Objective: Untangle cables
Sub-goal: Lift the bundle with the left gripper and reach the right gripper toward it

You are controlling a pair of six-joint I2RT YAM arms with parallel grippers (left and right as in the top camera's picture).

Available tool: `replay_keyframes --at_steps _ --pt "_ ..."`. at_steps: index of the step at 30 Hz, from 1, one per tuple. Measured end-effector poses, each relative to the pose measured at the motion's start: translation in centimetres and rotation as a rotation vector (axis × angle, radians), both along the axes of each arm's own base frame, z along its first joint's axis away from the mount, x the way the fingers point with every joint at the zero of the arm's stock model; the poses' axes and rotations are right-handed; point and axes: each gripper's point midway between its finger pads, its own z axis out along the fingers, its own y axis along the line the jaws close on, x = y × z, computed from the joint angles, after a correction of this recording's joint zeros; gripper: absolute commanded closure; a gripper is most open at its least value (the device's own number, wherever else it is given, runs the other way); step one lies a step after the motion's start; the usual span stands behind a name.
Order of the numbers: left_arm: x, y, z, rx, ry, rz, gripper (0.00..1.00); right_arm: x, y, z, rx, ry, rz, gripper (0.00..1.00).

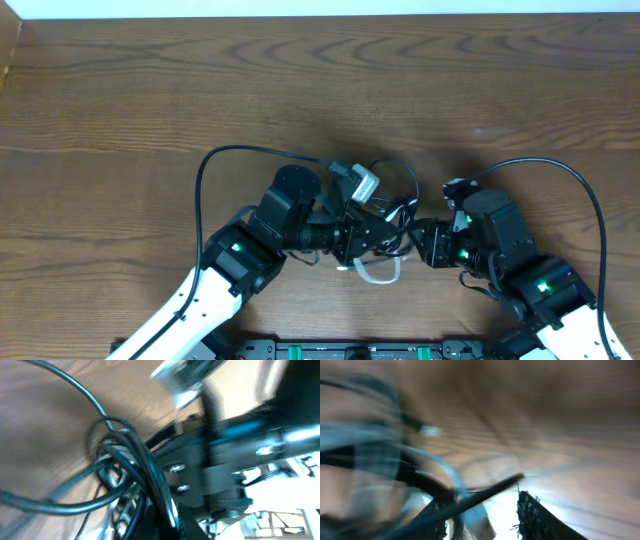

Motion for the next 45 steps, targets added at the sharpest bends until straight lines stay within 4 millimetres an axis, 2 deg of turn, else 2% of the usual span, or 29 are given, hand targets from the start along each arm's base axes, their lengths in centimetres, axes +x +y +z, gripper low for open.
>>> replay_keyframes --at_steps 3,7,11,14,19,21,25,27,28,30,35,40,44,45 --pt "-0.6 -0.8 2.4 -0.098 -0.06 -0.074 0.92 0.0 -1.8 -0.9 -0.089 0.011 -0.053 0.55" --pt "-1.6 -1.2 4.1 -0.17 -0.091 -0.151 0.92 0.0 -4.0 -1.6 -0.198 0.013 -0.119 0.54" --pt "-2.5 -1.1 4.5 -0.194 -0.081 -0.205 0.92 0.1 -5.8 -1.9 -0.264 0.013 -0.19 0.51" --pt "-2.8 -0.8 4.8 -0.208 -0.071 -0.232 0.92 0.3 -7.6 -2.0 -0.301 0.023 -0.267 0.44" --pt "-1.9 0.1 5.0 -0.22 -0.066 -0.219 0.92 0.4 -10.2 -2.2 -0.327 0.05 -0.378 0.38" --pt "-1.4 0.6 5.0 -0.222 -0.068 -0.205 0.92 0.4 -10.7 -2.3 -0.331 0.057 -0.385 0.38" --pt "-0.1 1.3 5.0 -0.22 -0.093 -0.168 0.92 0.1 -9.9 -2.5 -0.315 0.071 -0.279 0.21" --pt "0.6 1.5 4.9 -0.212 -0.12 -0.143 0.93 -0.3 -8.7 -2.5 -0.281 0.074 -0.191 0.2" --pt "0.8 1.5 4.8 -0.207 -0.133 -0.134 0.92 -0.5 -8.1 -2.4 -0.259 0.075 -0.157 0.21" --pt "1.5 1.4 4.3 -0.19 -0.164 -0.117 0.92 -1.1 -7.0 -2.0 -0.211 0.07 -0.093 0.32" --pt "3.4 1.0 1.4 -0.117 -0.185 -0.089 0.92 -2.5 -5.4 -0.5 -0.127 0.022 0.012 0.57" --pt "4.7 0.5 -1.7 -0.057 -0.151 -0.078 0.93 -2.3 -4.3 2.9 -0.044 -0.107 0.037 0.58" --pt "5.0 0.4 -2.7 -0.038 -0.165 -0.091 0.92 -1.8 -3.9 4.6 0.03 -0.154 -0.011 0.5" --pt "5.0 0.4 -2.8 -0.038 -0.172 -0.096 0.92 -1.6 -3.8 4.8 0.042 -0.159 -0.019 0.51"
